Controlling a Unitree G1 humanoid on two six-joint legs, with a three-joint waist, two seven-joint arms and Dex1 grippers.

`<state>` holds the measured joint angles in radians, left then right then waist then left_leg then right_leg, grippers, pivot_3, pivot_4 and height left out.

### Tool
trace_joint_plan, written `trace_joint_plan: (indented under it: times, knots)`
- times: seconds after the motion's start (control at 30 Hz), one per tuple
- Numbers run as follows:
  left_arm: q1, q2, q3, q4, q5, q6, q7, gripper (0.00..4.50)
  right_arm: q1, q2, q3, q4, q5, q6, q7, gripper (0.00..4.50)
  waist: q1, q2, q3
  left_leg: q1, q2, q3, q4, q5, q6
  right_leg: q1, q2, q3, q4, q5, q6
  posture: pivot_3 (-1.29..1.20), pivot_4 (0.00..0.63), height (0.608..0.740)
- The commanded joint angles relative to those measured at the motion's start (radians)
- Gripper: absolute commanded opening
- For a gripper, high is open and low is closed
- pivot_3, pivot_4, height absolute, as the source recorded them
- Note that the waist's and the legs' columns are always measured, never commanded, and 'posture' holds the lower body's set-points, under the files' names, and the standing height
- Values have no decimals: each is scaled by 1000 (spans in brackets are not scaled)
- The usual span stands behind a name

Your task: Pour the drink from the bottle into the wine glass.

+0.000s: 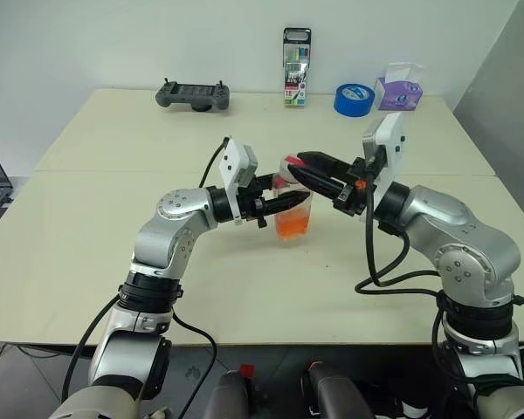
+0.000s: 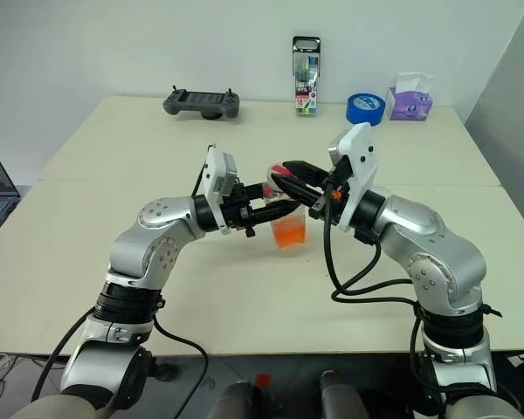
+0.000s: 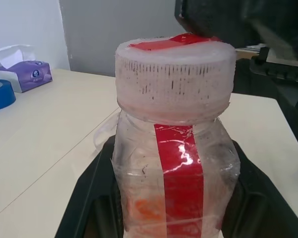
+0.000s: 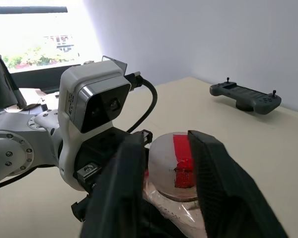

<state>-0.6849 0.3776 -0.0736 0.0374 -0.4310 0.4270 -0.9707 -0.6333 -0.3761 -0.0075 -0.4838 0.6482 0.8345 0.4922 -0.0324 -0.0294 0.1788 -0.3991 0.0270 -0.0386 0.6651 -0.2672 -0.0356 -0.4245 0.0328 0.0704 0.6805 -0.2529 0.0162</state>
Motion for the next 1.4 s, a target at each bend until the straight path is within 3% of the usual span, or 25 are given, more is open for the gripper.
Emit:
trace_joint_plan:
  times: [0.03,0.13,0.63,0.73,0.87,1.1,1.3,1.4]
  knots:
    - [-15,-3,23,-68,-29,-14,2,1869,10,-3,9,-40,-19,-21,-23,2685,0,0,0,0,0,0,0,0,0,0,0,0,0,0,0,0,150,740]
    - [-15,-5,22,-70,-30,-14,1,1869,10,-5,24,-39,-46,-33,-41,3706,0,0,0,0,0,0,0,0,0,0,0,0,0,0,0,0,150,740]
    - [-2,-4,14,-78,-27,-14,-6,1869,1,27,15,-39,-29,-35,-61,3706,0,0,0,0,0,0,0,0,0,0,0,0,0,0,0,0,150,740]
    - [-1,-4,14,-79,-25,-14,-4,1869,8,24,16,-42,-17,-28,-53,3083,0,0,0,0,0,0,0,0,0,0,0,0,0,0,0,0,150,740]
    - [3,-2,15,-83,-26,-12,-2,1869,20,19,21,-50,-9,-26,-45,1802,0,0,0,0,0,0,0,0,0,0,0,0,0,0,0,0,150,740]
    - [9,10,10,-117,-50,14,-29,1869,-5,-6,25,-26,3,-38,18,1805,0,0,0,0,0,0,0,0,0,0,0,0,0,0,0,0,150,740]
    - [25,82,-2,-232,-217,121,-225,1869,-138,-198,50,175,66,-78,449,1805,-1,1,1,1,0,1,0,0,0,0,0,0,0,0,0,0,150,740]
    - [15,119,-22,-258,-231,122,-291,1869,-196,-237,81,281,39,-117,564,1805,-2,1,1,2,-1,0,0,0,0,1,1,-1,-1,0,0,0,150,740]
